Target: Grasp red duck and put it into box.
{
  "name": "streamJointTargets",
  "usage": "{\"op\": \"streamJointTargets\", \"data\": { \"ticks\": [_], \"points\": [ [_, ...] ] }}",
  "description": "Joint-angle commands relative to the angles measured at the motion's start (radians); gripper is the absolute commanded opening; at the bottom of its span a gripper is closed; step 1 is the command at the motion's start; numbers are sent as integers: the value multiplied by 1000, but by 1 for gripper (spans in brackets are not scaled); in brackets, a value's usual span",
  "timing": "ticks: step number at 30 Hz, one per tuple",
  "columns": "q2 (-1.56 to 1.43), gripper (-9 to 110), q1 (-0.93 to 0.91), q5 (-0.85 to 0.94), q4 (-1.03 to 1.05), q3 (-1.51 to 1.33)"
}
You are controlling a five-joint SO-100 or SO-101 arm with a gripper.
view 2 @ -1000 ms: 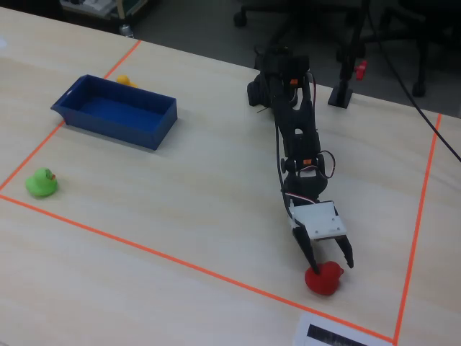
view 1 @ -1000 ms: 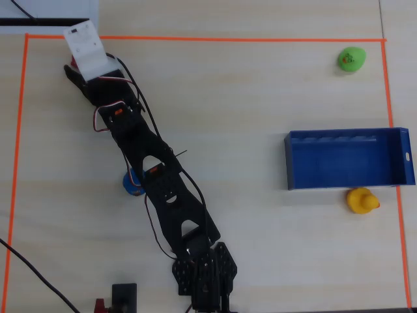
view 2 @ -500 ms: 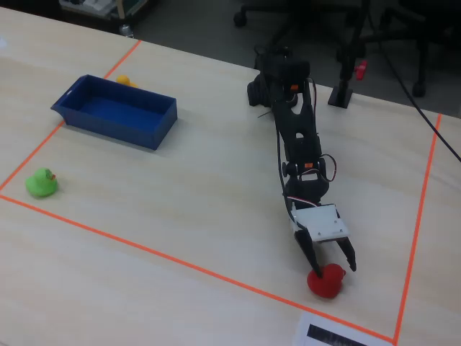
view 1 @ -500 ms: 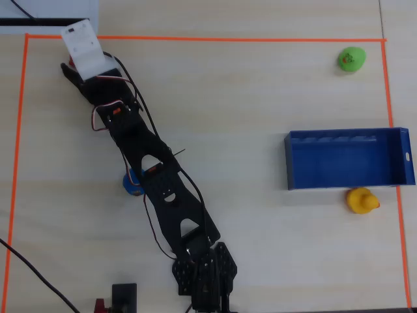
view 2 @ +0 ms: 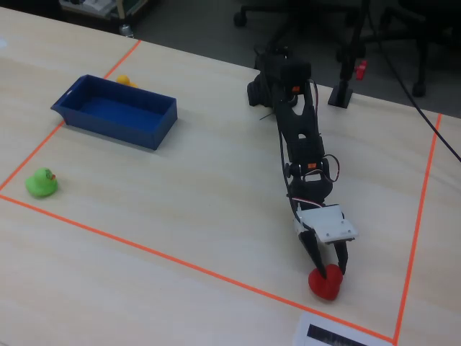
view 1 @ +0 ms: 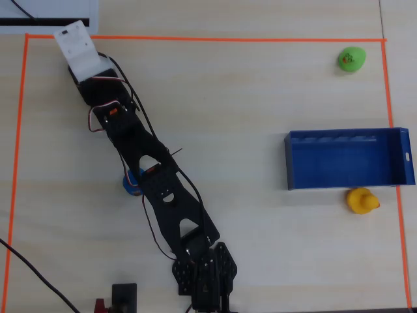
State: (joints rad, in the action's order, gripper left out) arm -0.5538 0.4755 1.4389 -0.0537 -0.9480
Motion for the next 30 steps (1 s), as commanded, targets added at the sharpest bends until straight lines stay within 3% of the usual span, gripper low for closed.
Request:
{"op": "streamJointTargets", "data": {
  "ticks": [1,7,14,21,26,30],
  "points": [
    [-83,0,-20,-2,25,20],
    [-295,0,-55,-60,179,21],
    [-778,0,-252,-164,663,-8],
    [-1121,0,-718,-117,996,-206],
    [-1160,0,-1135,-74,1075,-301],
    [-1106,0,-1351,-64,1034,-354]
  ]
}}
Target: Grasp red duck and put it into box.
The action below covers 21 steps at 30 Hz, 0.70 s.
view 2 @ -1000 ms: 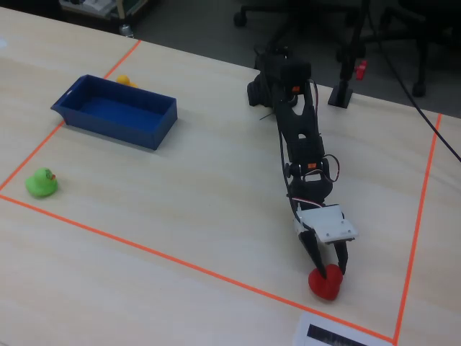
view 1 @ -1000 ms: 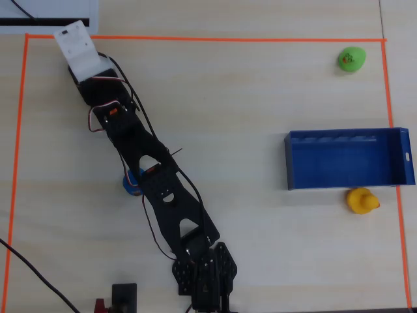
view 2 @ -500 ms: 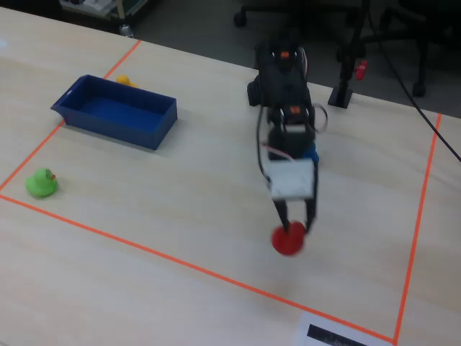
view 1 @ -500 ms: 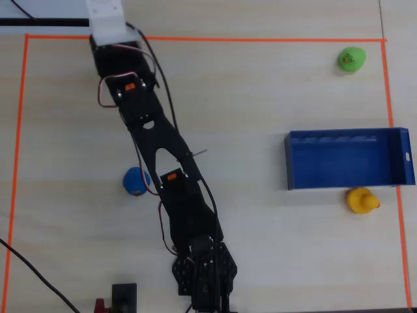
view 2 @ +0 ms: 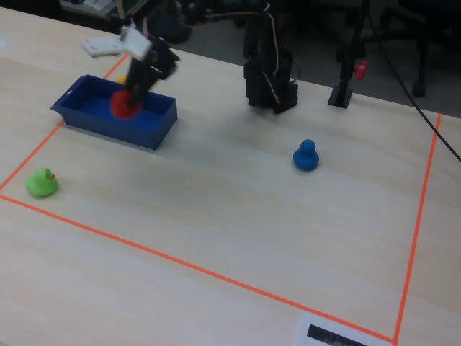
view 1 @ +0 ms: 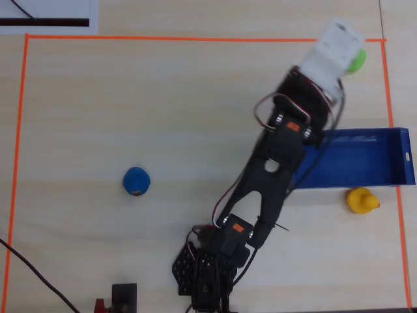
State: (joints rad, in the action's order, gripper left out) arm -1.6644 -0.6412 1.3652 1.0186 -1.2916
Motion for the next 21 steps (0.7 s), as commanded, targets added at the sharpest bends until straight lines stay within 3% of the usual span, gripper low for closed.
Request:
{"op": "streamJointTargets", "data": {
  "ticks": [1,7,16,21],
  "points": [
    [23,0,-273,14,-71,-34],
    [121,0,-416,74,-230,-218],
    [179,0,-382,75,-310,-298],
    [192,11,-373,183,-342,-387]
  ]
}}
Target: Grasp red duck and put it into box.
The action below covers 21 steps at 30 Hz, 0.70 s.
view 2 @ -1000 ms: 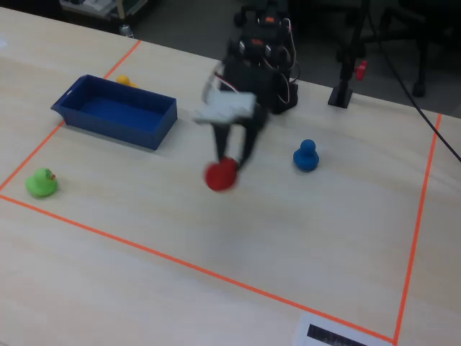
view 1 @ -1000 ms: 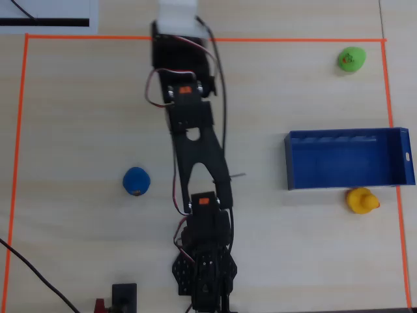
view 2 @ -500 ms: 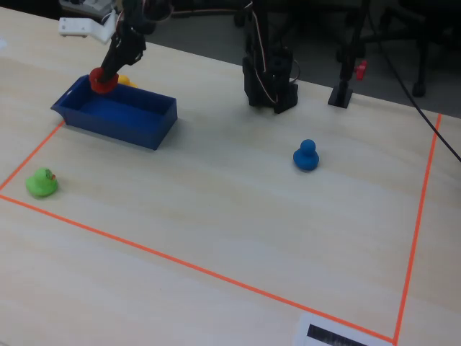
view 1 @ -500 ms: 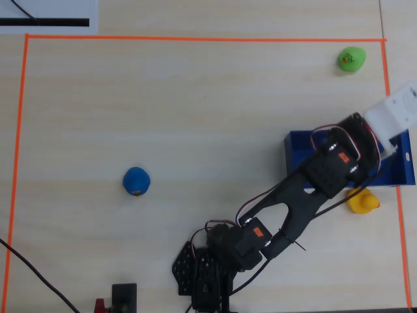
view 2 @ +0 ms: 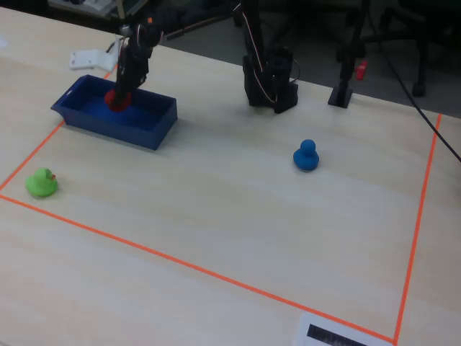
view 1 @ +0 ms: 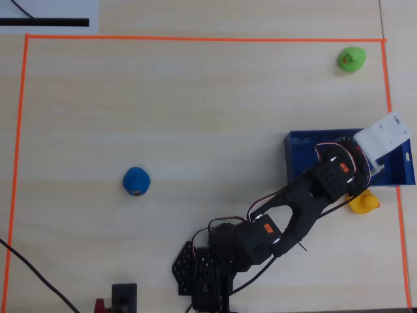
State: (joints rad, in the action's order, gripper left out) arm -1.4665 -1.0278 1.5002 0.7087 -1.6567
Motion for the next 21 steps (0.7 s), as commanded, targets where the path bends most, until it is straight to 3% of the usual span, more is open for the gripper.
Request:
{"op": "streamJointTargets", "data": {
  "ticks": [1,4,11,16,21],
  "points": [
    [-5,12,12,58,-40,-34],
    [2,24,9,103,-40,-57],
    [-11,24,29,29,21,51],
    [-77,0,109,-284,32,330],
    [-164,0,425,-400,494,649]
  ]
}}
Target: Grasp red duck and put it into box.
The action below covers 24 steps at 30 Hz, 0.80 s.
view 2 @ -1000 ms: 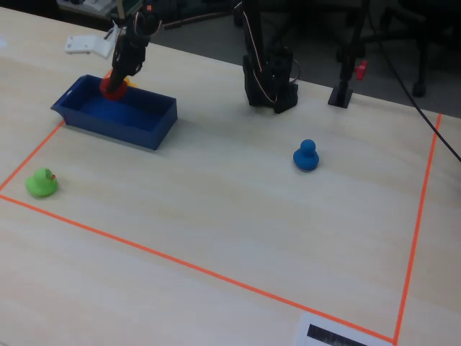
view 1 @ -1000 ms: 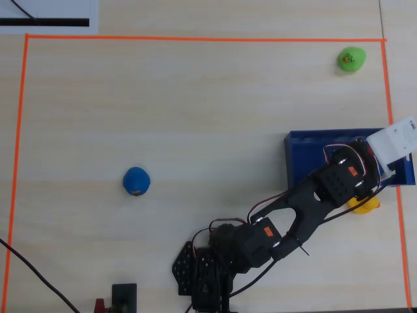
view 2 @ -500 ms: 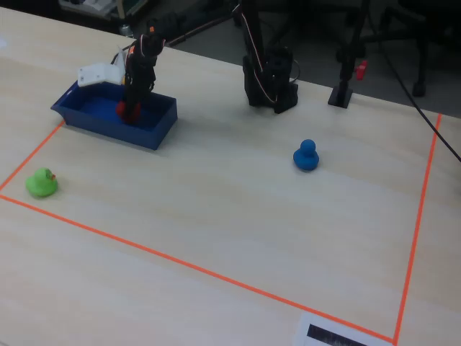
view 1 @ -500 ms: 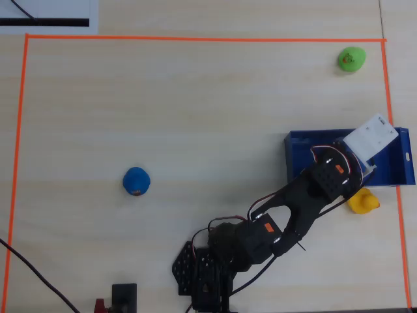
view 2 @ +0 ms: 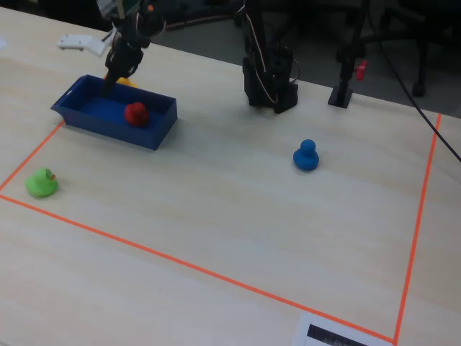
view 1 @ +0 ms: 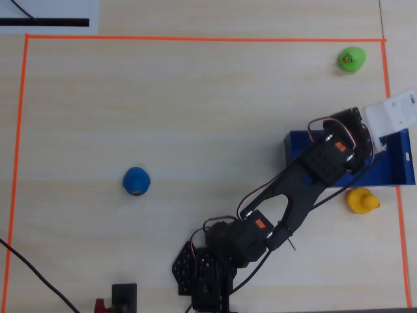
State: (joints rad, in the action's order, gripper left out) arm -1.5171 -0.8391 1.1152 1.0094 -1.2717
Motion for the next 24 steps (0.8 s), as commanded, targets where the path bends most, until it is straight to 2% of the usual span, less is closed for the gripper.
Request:
{"op": "streamJointTargets", "data": {
  "ticks": [1,4,7,10,13,17,18,24],
  "points": [
    [-155,0,319,-14,261,227],
    [-391,0,566,64,305,-175],
    [-692,0,747,275,314,-710],
    [-996,0,831,405,288,-1150],
    [-1284,0,845,499,275,-1442],
    [-1635,0,810,606,345,-1692],
    [-1695,0,804,586,345,-1724],
    [-1793,0,810,549,360,-1776]
  ]
}}
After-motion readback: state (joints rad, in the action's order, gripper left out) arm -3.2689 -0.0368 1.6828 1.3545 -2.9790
